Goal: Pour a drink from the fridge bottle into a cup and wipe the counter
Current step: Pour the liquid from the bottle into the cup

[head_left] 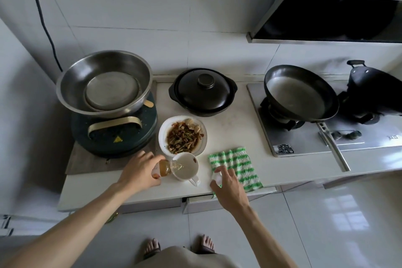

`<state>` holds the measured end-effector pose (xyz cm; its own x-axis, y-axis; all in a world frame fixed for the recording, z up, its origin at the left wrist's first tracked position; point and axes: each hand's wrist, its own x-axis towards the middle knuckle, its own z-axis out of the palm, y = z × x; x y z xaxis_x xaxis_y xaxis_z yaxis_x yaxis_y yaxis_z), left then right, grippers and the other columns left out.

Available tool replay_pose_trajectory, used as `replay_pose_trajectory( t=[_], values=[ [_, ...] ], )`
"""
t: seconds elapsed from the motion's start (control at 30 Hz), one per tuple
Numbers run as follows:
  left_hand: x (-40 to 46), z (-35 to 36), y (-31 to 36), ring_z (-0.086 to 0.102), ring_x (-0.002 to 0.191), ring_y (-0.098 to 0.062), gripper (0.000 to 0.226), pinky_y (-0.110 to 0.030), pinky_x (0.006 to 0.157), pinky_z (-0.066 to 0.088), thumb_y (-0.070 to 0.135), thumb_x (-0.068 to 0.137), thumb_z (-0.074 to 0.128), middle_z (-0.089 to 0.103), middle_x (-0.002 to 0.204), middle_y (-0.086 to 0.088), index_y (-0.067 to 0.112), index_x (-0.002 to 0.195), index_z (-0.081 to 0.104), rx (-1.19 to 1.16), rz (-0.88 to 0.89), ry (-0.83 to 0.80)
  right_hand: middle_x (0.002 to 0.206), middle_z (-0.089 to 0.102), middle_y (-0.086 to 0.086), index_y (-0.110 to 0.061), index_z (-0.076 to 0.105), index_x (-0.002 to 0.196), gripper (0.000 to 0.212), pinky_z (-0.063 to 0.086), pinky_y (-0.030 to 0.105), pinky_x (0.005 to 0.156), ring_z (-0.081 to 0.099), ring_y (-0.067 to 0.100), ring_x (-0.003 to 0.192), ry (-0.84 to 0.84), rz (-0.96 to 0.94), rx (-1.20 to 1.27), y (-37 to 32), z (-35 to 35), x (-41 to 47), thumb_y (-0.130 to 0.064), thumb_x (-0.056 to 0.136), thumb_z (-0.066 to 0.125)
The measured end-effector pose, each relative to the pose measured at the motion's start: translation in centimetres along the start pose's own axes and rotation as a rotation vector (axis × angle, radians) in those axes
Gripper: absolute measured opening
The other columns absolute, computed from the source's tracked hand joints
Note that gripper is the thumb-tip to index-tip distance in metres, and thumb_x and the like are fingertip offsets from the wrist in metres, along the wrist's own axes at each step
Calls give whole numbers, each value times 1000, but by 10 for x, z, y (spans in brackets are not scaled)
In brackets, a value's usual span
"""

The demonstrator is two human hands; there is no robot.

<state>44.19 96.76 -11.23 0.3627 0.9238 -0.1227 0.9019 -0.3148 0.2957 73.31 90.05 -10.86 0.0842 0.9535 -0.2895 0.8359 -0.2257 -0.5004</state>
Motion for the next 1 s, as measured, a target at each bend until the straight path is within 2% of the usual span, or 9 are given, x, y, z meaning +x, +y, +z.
replay_pose_trajectory(
  t=[0.23, 0.5, 0.7, 0.83, 1.0],
  values=[
    [0, -7, 3, 41, 95, -13, 65, -28, 70, 33, 39, 67, 81, 60, 105, 4, 30, 127, 57, 17, -17, 6, 131, 51, 5, -24, 49, 127, 38, 45, 31, 64, 62, 24, 84, -1, -34, 7, -2, -2, 3, -36, 92, 58],
    [-3, -11, 4, 47, 93, -17, 64, -30, 70, 36, 39, 66, 80, 60, 98, 5, 31, 125, 58, 90, -8, -23, 123, 52, 2, -26, 52, 122, 35, 51, 34, 64, 62, 24, 83, -4, -52, -1, -5, 1, 3, -35, 90, 60],
    [-2, -16, 6, 48, 93, -18, 65, -32, 74, 42, 41, 64, 81, 60, 99, 3, 30, 124, 57, 145, -11, -32, 124, 52, 4, -25, 52, 125, 36, 43, 29, 58, 58, 21, 78, -6, -73, -13, -8, 1, 5, -34, 92, 61],
    [-1, -19, 5, 47, 87, -19, 63, -33, 70, 41, 40, 60, 81, 57, 92, 3, 30, 118, 60, 171, -15, -23, 123, 51, 3, -25, 51, 125, 37, 34, 22, 50, 56, 19, 77, -12, -80, -39, -7, 1, 6, -33, 91, 62],
    [-1, -24, 6, 49, 87, -20, 62, -33, 69, 41, 39, 59, 81, 58, 92, 3, 29, 117, 62, 198, -5, -13, 122, 51, 3, -24, 53, 125, 37, 41, 26, 58, 56, 19, 76, -13, -96, -44, -7, 3, 6, -32, 91, 64]
  ],
)
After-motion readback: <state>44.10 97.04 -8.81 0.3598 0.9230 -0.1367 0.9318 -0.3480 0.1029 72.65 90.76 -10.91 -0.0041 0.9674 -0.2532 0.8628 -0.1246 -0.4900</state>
